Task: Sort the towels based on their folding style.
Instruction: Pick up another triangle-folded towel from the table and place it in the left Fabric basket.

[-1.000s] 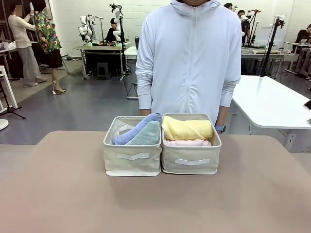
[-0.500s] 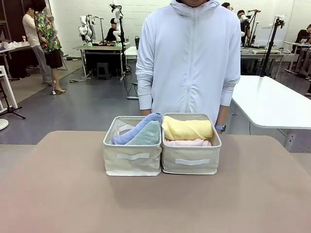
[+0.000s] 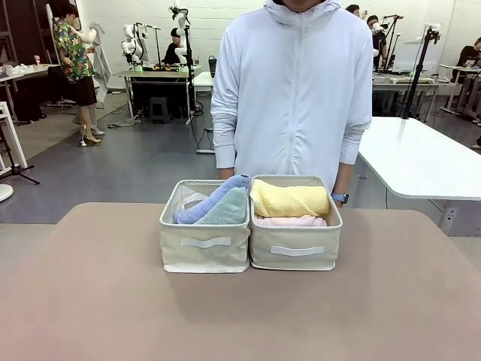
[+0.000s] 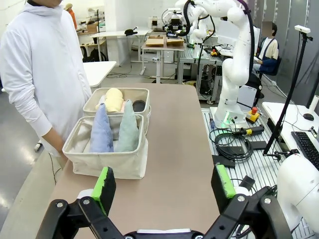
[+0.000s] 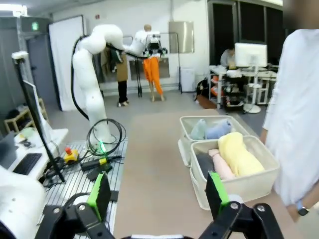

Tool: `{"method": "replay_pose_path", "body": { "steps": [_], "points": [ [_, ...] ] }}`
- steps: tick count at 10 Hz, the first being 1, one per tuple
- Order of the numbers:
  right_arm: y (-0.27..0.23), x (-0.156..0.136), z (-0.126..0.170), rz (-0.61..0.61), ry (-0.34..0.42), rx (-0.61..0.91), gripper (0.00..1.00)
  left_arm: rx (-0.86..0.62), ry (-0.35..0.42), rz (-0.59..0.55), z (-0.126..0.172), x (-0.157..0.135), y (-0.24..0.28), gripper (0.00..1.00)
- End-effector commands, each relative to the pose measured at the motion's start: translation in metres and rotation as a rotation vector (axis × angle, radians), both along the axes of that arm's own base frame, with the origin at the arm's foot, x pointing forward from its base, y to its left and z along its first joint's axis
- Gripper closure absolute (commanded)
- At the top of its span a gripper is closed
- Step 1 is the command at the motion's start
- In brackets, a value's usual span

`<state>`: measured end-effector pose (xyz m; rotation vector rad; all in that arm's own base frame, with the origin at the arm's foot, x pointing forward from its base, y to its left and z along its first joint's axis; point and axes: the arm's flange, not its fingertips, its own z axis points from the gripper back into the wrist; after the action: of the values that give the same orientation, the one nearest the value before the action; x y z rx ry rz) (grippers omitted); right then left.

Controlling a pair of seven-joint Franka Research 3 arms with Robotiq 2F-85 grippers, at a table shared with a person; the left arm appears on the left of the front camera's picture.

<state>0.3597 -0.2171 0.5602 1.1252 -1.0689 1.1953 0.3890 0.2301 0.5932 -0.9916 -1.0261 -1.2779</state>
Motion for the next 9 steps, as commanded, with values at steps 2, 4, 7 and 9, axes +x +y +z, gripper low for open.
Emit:
{"method": "replay_pose_path", "body": {
  "steps": [2,4,7,9],
  "points": [
    [0.0049,-0.0094,0.0087,0.02,-0.045,-0.036,0.0,-0.013,-0.022,-0.001,0.0005,-0.0024,-0.0001,0.0],
    [0.0049,-0.0094,0.0087,0.02,-0.045,-0.036,0.0,-0.013,-0.022,-0.001,0.0005,-0.0024,-0.0001,0.0],
    [0.0049,-0.0094,0.0087,0.02,-0.045,-0.036,0.0,-0.013,-0.022,-0.001,0.0005,-0.0024,-0.0001,0.0],
    [0.0049,-0.0094,0.0087,0.02,-0.045,-0.036,0.0,-0.013,-0.022,-0.001,0.0005,-0.0024,-0.0001,0.0]
  ]
}}
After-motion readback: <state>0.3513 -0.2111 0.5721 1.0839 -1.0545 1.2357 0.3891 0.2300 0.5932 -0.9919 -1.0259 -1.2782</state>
